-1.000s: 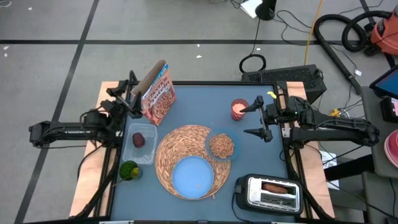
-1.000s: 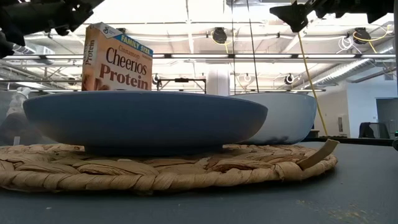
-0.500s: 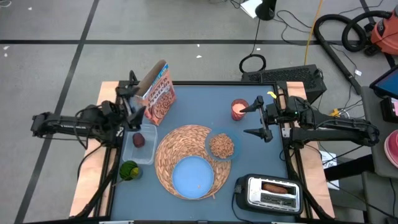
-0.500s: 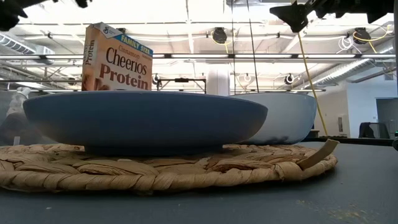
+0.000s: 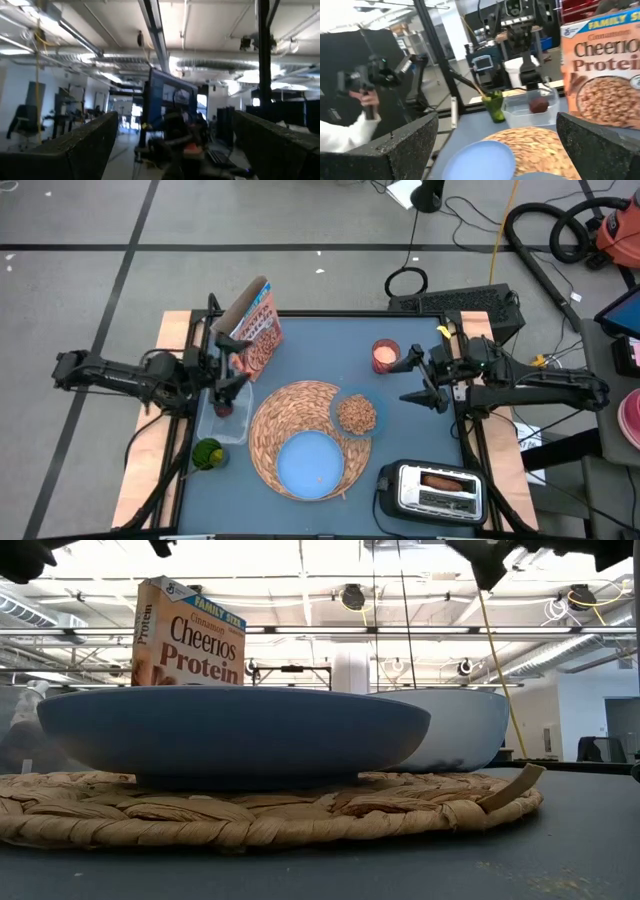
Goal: Arrange a breakfast setting
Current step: Put the bagel on the blue plate
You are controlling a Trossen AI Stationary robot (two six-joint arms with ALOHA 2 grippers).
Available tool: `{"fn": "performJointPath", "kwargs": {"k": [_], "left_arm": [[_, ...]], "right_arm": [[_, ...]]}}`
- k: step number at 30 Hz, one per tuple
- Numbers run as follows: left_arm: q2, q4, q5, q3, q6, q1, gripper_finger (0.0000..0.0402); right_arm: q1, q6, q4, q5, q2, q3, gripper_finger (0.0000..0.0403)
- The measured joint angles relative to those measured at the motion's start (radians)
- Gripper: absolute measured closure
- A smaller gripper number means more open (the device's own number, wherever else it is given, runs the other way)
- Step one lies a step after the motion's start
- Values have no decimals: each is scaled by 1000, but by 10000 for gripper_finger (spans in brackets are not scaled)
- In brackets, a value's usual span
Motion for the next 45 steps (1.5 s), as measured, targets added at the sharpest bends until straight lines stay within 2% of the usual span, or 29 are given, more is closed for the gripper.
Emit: {"fn": "performJointPath", "kwargs": {"k": [10,14,18,23,27,31,36,45], "left_arm": [[133,20,0,0,-64,-74,7],[163,25,-2,0,-98,-92,7],[190,25,-9,0,-128,-110,7],[222,25,-26,0,-138,-127,7],[245,24,-60,0,-163,-135,7],[265,23,-61,0,-186,-136,7],[275,22,-62,0,-189,-136,7],[275,24,-62,0,-184,-136,7]], "right_arm": [[147,46,-74,5,-2,123,9],[208,81,-286,83,18,220,12],[272,134,-533,154,75,374,13],[364,236,-753,163,184,578,14],[439,385,-923,161,276,702,14],[529,583,-1051,160,362,752,14],[631,780,-1100,85,459,751,14],[706,952,-1133,-72,591,751,14]]}}
